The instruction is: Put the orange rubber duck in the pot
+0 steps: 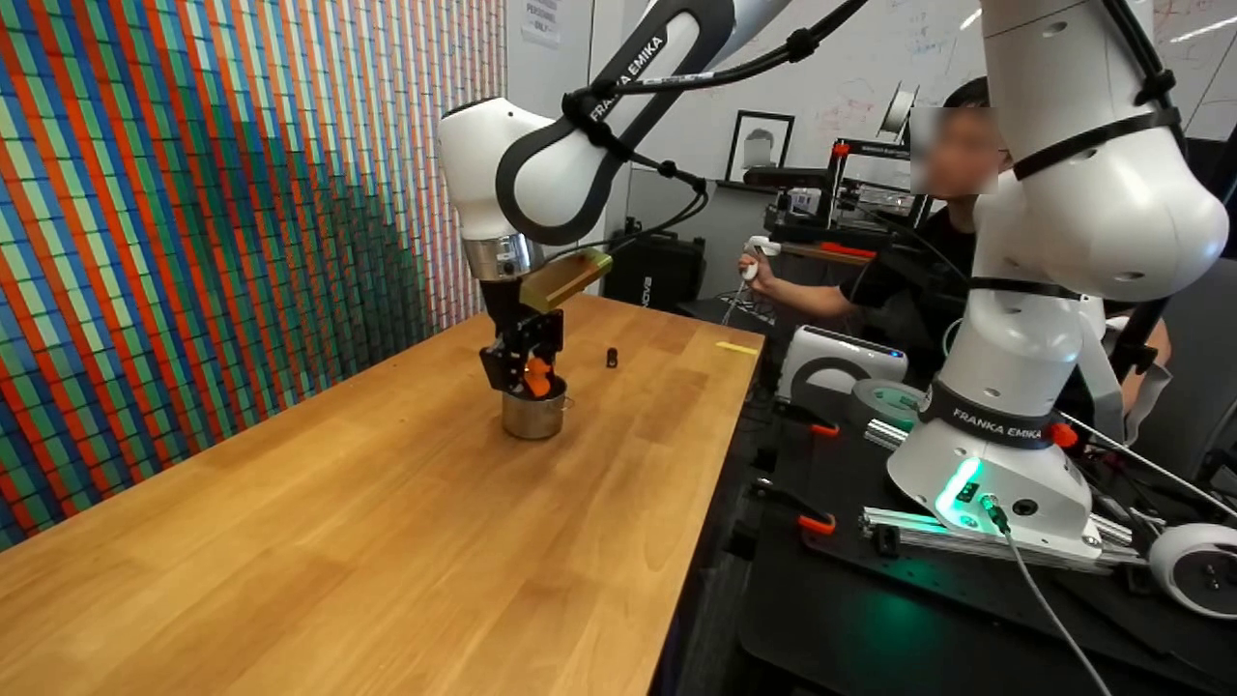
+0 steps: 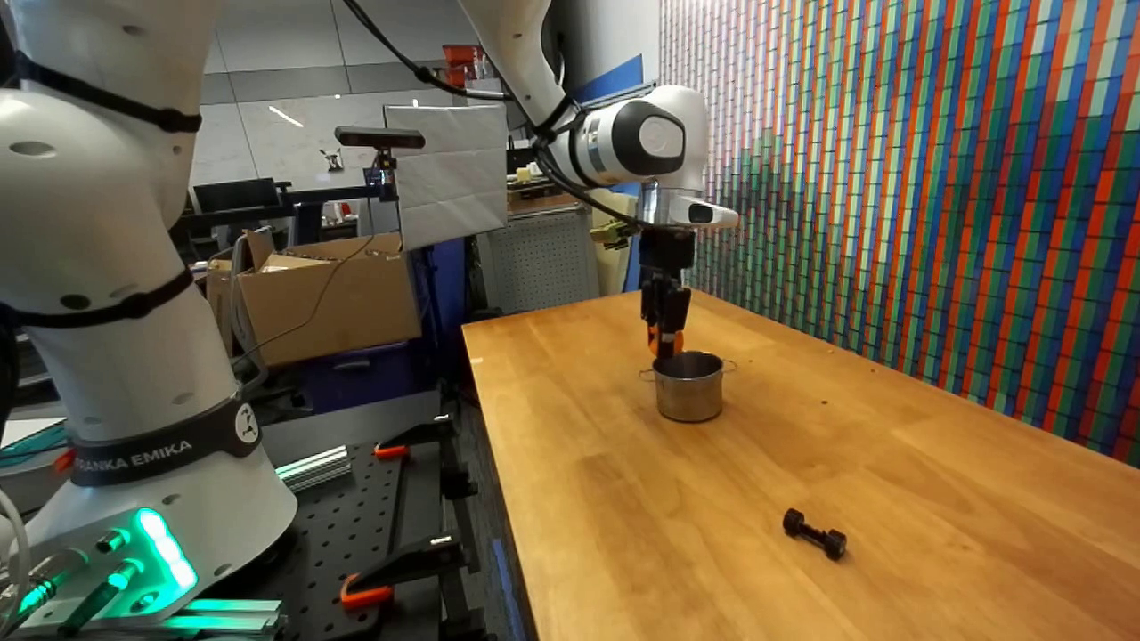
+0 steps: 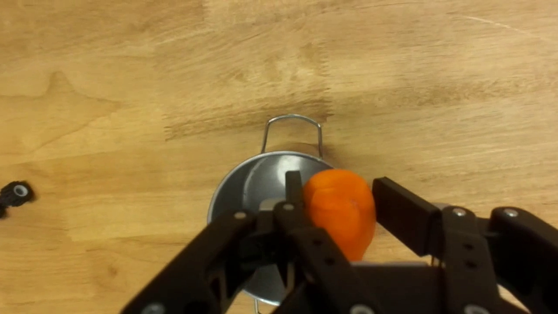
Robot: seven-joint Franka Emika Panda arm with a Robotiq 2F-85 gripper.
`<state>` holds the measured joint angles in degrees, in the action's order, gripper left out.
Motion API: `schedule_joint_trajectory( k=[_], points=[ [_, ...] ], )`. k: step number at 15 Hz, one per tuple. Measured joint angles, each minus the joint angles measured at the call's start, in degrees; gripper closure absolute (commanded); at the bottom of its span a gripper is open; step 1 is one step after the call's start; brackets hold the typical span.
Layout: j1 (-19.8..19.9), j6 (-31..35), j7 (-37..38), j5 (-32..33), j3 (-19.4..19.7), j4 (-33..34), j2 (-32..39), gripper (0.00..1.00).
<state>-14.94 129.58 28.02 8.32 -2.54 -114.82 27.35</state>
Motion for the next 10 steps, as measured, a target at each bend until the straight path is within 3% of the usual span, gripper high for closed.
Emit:
schedule_joint_trajectory(
  k=[2, 4, 8, 10],
  points=[
    [0.0, 0.0, 0.1, 0.0, 0.8, 0.8, 0.7, 0.29],
    [0.0, 0.0, 0.1, 0.0, 1.7, 1.8, 1.2, 0.26],
    [0.1, -0.1, 0.1, 0.1, 3.0, 3.9, 1.2, 0.0],
    [0.4, -0.8, -0.3, 0.3, 3.5, 6.0, 1.0, 0.0]
  ],
)
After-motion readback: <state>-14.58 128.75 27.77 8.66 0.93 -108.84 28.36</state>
